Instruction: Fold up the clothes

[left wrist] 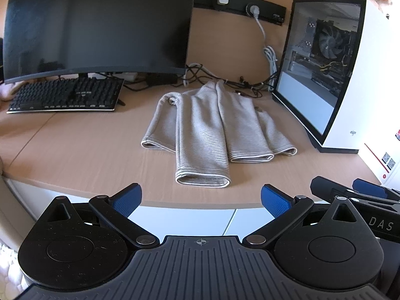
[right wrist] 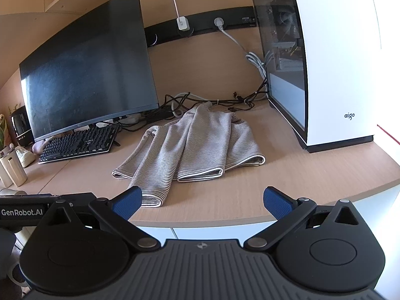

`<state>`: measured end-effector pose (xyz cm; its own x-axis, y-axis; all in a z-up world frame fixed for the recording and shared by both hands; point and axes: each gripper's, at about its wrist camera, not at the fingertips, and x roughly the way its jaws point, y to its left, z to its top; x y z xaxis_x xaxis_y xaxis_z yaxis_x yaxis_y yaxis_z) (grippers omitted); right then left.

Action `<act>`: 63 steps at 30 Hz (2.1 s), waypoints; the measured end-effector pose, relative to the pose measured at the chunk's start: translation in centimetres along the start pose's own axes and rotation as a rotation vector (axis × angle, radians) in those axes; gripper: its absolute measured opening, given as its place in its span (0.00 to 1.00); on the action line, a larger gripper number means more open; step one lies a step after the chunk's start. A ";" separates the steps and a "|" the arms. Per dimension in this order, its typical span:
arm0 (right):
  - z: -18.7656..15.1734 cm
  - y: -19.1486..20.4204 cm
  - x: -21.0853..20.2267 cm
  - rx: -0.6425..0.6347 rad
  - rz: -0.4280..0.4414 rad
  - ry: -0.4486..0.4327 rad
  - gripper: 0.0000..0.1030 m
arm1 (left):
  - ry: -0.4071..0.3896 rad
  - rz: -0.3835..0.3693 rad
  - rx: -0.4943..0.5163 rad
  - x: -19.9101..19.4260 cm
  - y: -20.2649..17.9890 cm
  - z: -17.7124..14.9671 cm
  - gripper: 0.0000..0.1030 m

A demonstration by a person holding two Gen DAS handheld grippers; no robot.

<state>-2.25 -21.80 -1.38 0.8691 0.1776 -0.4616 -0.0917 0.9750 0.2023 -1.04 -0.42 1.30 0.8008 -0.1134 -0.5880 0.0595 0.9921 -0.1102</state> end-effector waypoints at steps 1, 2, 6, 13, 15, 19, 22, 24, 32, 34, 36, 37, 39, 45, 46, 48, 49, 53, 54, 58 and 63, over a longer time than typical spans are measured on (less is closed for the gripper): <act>0.0 0.0 0.0 -0.001 0.000 0.000 1.00 | 0.001 0.000 0.000 0.0 0.0 0.0 1.00; 0.0 0.0 0.0 -0.001 0.001 0.000 1.00 | 0.002 0.000 -0.001 0.1 0.1 0.0 1.00; 0.0 0.1 0.2 -0.001 0.001 0.007 1.00 | 0.007 0.001 -0.003 0.2 0.3 0.0 1.00; 0.0 0.1 0.4 -0.003 -0.001 0.013 1.00 | 0.017 -0.012 0.003 0.4 0.4 0.1 1.00; 0.1 0.1 0.5 -0.004 -0.001 0.015 1.00 | 0.019 -0.012 0.001 0.5 0.5 0.1 1.00; 0.0 0.2 0.6 -0.002 -0.002 0.020 1.00 | 0.025 -0.013 -0.001 0.6 0.6 0.1 1.00; 0.0 0.2 0.7 -0.001 -0.002 0.023 1.00 | 0.030 -0.014 0.000 0.7 0.7 0.1 1.00; 0.0 0.2 0.7 -0.001 -0.003 0.024 1.00 | 0.031 -0.014 0.000 0.8 0.7 0.1 1.00; -0.1 0.3 0.8 0.001 -0.007 0.030 1.00 | 0.041 -0.018 -0.003 0.9 0.7 0.0 1.00; -0.1 0.2 0.8 0.001 -0.007 0.031 1.00 | 0.044 -0.018 -0.004 0.9 0.8 0.0 1.00; -0.2 0.3 0.8 0.001 -0.006 0.033 1.00 | 0.044 -0.018 -0.004 0.9 0.9 0.0 1.00; -0.2 0.3 0.8 0.001 -0.006 0.033 1.00 | 0.044 -0.019 -0.004 0.8 0.9 -0.1 1.00; -0.2 0.3 0.8 0.000 -0.004 0.034 1.00 | 0.045 -0.018 -0.005 0.8 0.9 -0.1 1.00; -0.4 0.4 0.8 -0.001 -0.001 0.038 1.00 | 0.050 -0.016 -0.007 0.7 1.1 -0.3 1.00; -0.4 0.5 0.8 -0.001 -0.001 0.038 1.00 | 0.050 -0.016 -0.008 0.7 1.1 -0.3 1.00; -0.5 0.5 0.8 -0.002 0.000 0.038 1.00 | 0.050 -0.016 -0.008 0.6 1.2 -0.3 1.00; -0.5 0.5 0.8 -0.003 0.000 0.038 1.00 | 0.049 -0.016 -0.008 0.6 1.2 -0.3 1.00; -0.5 0.6 0.8 -0.005 0.002 0.038 1.00 | 0.048 -0.015 -0.009 0.6 1.2 -0.4 1.00; -0.5 0.6 0.8 -0.005 0.002 0.038 1.00 | 0.047 -0.015 -0.009 0.6 1.2 -0.4 1.00; -0.5 0.6 0.8 -0.004 0.004 0.039 1.00 | 0.048 -0.015 -0.009 0.6 1.2 -0.3 1.00; -0.6 0.6 1.0 -0.001 0.006 0.043 1.00 | 0.052 -0.014 -0.013 0.7 1.3 -0.4 1.00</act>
<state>-1.78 -20.98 -2.26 0.8469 0.1891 -0.4969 -0.0975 0.9740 0.2044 -0.65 0.78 0.47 0.7681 -0.1306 -0.6269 0.0631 0.9897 -0.1289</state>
